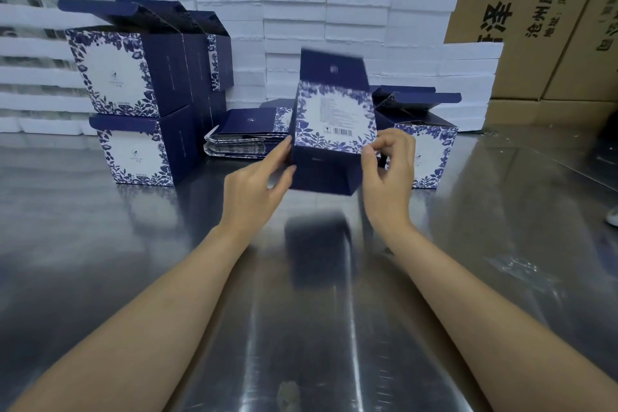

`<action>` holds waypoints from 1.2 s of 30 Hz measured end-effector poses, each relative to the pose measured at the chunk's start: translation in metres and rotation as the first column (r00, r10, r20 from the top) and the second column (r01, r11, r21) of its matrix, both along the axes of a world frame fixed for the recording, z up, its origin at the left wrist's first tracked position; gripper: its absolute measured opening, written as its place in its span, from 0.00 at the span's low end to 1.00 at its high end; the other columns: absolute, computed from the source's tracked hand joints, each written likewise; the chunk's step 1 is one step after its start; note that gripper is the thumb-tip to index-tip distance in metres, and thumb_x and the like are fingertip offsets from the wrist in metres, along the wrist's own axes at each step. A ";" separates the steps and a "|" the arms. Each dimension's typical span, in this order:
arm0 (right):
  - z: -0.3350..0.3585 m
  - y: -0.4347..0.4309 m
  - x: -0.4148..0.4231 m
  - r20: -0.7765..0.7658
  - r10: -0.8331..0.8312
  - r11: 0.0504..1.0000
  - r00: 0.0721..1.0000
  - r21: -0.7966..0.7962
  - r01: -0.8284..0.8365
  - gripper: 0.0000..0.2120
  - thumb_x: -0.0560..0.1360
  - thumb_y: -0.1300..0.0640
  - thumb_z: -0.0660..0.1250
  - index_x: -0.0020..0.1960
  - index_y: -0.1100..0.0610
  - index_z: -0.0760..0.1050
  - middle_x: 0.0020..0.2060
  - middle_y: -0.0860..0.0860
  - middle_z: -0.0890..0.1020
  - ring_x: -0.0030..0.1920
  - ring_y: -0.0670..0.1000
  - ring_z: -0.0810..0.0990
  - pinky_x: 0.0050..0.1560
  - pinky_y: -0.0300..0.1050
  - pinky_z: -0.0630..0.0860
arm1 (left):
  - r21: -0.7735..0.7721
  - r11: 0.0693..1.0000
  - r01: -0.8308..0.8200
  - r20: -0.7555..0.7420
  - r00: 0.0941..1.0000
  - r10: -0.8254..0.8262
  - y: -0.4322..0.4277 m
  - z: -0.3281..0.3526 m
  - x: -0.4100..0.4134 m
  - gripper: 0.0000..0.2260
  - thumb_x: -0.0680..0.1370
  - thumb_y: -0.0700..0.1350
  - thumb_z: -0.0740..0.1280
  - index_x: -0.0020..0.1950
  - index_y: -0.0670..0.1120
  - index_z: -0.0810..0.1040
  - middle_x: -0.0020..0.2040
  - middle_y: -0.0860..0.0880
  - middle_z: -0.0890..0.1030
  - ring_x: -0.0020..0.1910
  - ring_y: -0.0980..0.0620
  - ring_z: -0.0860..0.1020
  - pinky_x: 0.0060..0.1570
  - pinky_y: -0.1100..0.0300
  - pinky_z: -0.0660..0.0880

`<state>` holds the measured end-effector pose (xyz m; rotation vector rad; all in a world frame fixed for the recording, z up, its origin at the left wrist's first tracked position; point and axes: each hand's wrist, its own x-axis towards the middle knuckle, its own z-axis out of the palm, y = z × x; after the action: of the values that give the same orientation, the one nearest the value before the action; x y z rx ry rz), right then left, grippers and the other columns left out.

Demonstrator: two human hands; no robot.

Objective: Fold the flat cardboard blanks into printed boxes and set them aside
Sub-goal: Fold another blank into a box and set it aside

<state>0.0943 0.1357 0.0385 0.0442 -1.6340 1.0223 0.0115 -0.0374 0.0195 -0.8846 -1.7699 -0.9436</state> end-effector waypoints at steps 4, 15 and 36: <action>-0.007 0.002 -0.007 -0.013 0.155 0.986 0.988 0.057 -0.154 0.24 0.72 0.64 0.62 0.63 0.45 0.64 0.61 0.52 0.67 0.62 0.53 0.71 0.58 0.57 0.76 | 0.059 0.998 0.038 0.148 0.988 -0.046 -0.001 0.004 0.001 0.20 0.76 0.37 0.66 0.68 0.46 0.76 0.51 0.46 0.85 0.44 0.44 0.83 0.44 0.49 0.79; -0.021 0.015 -0.017 0.430 0.207 0.972 0.879 -0.188 -0.137 0.22 0.82 0.63 0.54 0.75 0.52 0.61 0.63 0.51 0.74 0.62 0.48 0.72 0.65 0.44 0.69 | 0.350 0.930 -0.116 0.698 0.694 -0.176 -0.005 -0.001 -0.020 0.11 0.82 0.41 0.58 0.43 0.50 0.77 0.38 0.58 0.77 0.35 0.65 0.73 0.39 0.66 0.67; -0.006 -0.005 -0.005 0.243 0.579 0.768 0.778 -0.482 -0.421 0.13 0.78 0.55 0.67 0.61 0.51 0.71 0.57 0.47 0.80 0.58 0.46 0.79 0.60 0.40 0.75 | 0.579 0.764 0.283 0.714 0.277 -0.643 0.006 0.006 -0.007 0.21 0.73 0.51 0.67 0.64 0.50 0.68 0.61 0.49 0.77 0.56 0.54 0.78 0.59 0.58 0.73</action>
<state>0.0897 0.1306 0.0329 0.0147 -1.7625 1.8862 0.0046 -0.0316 0.0251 -0.7047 -2.0628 -2.4545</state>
